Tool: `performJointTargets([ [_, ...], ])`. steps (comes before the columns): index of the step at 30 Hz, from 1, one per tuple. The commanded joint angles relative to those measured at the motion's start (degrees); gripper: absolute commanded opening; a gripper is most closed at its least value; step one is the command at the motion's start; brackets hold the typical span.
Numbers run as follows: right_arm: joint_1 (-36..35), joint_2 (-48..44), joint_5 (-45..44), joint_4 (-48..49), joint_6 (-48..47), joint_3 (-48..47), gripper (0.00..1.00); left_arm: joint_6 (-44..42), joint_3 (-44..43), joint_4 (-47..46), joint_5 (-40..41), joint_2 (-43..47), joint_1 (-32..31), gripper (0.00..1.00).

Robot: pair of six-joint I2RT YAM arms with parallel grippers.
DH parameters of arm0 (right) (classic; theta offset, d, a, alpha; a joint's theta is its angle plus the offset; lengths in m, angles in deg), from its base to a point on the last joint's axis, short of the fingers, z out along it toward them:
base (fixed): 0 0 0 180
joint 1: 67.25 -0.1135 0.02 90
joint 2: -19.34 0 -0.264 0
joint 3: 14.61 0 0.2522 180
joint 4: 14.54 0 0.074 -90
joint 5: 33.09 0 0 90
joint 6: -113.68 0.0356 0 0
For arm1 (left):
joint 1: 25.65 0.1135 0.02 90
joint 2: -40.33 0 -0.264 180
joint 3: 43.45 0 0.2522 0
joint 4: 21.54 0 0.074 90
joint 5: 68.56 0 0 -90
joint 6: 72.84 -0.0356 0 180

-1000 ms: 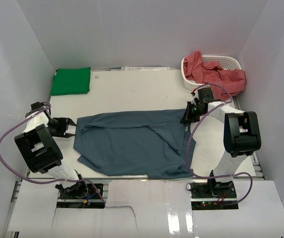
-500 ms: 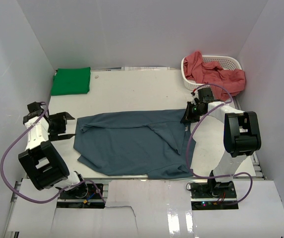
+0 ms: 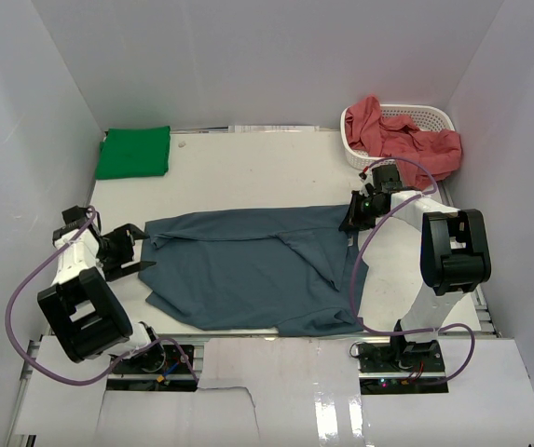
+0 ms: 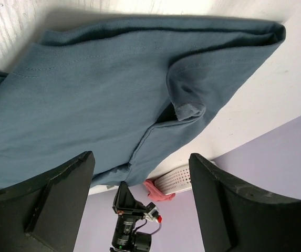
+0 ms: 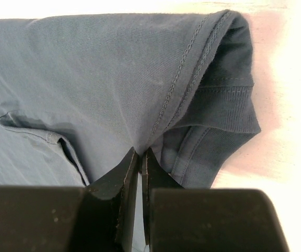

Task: Fold and stack the t-shirts
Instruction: Fold the flattened tshirt in 1/3 of the way

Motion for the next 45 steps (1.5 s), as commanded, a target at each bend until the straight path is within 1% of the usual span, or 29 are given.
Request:
performJointTargets([
  [1,0.3,-2.4,1.0,1.9,-0.8,0.7,0.08,8.8,-2.1,0.5,0.9,0.3,-0.5,0.83],
  [13,0.3,-3.1,1.1,1.6,-1.5,0.7,0.08,12.7,-3.5,-2.3,0.9,-5.3,-1.7,0.82],
  [18,0.3,-3.0,1.4,1.4,-1.7,0.6,0.08,14.6,-4.1,-4.5,0.4,-7.7,-3.1,0.79],
  [27,0.3,-2.1,1.5,1.5,-2.4,0.5,0.08,16.1,-4.9,-7.3,1.3,-12.0,-4.5,0.79],
  [38,0.3,-1.4,1.4,1.6,-2.7,0.2,0.08,17.6,-7.0,-9.8,3.0,-15.2,-5.2,0.75],
  [39,0.3,-1.4,1.3,1.7,-2.7,0.1,0.08,17.7,-7.2,-9.8,3.0,-15.5,-5.2,0.74],
  [40,0.3,-1.5,1.3,1.7,-2.7,0.2,0.08,17.7,-7.2,-9.9,3.0,-15.7,-5.2,0.69],
  [43,0.3,-1.7,1.2,1.6,-2.8,0.3,0.08,17.6,-7.6,-10.5,2.8,-16.6,-5.3,0.61],
  [45,0.3,-1.7,1.2,1.7,-2.8,0.4,0.08,17.6,-7.6,-10.7,2.9,-16.9,-5.2,0.61],
])
